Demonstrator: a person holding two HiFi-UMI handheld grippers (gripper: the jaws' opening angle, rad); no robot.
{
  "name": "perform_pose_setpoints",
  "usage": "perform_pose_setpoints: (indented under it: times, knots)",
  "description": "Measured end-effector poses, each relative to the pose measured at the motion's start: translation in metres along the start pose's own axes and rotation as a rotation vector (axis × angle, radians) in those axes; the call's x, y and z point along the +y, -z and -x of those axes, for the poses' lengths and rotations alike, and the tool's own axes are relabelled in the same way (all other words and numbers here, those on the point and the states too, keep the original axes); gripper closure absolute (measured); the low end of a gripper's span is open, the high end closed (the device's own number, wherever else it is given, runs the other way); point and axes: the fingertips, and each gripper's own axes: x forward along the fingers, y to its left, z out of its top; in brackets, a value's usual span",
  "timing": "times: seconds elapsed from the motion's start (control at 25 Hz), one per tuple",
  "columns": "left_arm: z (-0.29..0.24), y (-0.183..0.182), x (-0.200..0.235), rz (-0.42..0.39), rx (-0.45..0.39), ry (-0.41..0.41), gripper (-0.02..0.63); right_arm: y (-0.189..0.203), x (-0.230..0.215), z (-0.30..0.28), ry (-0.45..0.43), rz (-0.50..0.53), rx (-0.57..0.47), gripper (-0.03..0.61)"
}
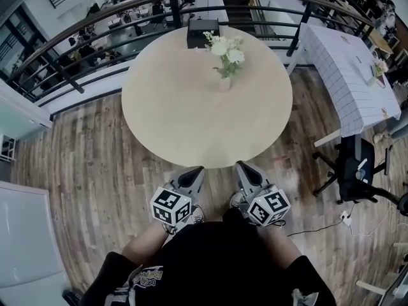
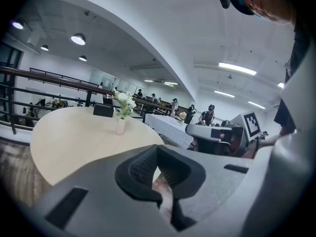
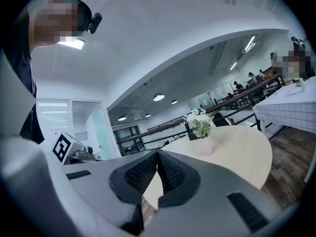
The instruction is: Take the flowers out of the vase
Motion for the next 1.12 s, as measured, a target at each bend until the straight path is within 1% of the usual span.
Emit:
perform_pose_setpoints:
  times: [0.32, 0.6, 0.88, 1.12]
  knots:
    - [-0.051, -0.019, -0.006, 0.002, -0.006, -0.05, 0.607, -0.026, -0.056, -0.01, -0.049, 0.003, -0.001, 0.557]
    - [-0.087, -0.029, -0.007, 0.014, -0.004, -0.112, 0.607, -0.04, -0.101, -0.017, -0.086, -0.005, 0.005, 0.557]
    - [-0.119, -0.042, -0.006, 0.026, -0.032, -0.175, 0.607, -0.058, -0.137, -0.025, -0.13, 0.017, 0.016, 0.557]
    - [-0.134, -0.043, -0.007, 0.03, -0.052, -0.225, 0.607, -0.068, -0.157, -0.024, -0.153, 0.036, 0.007, 0.557]
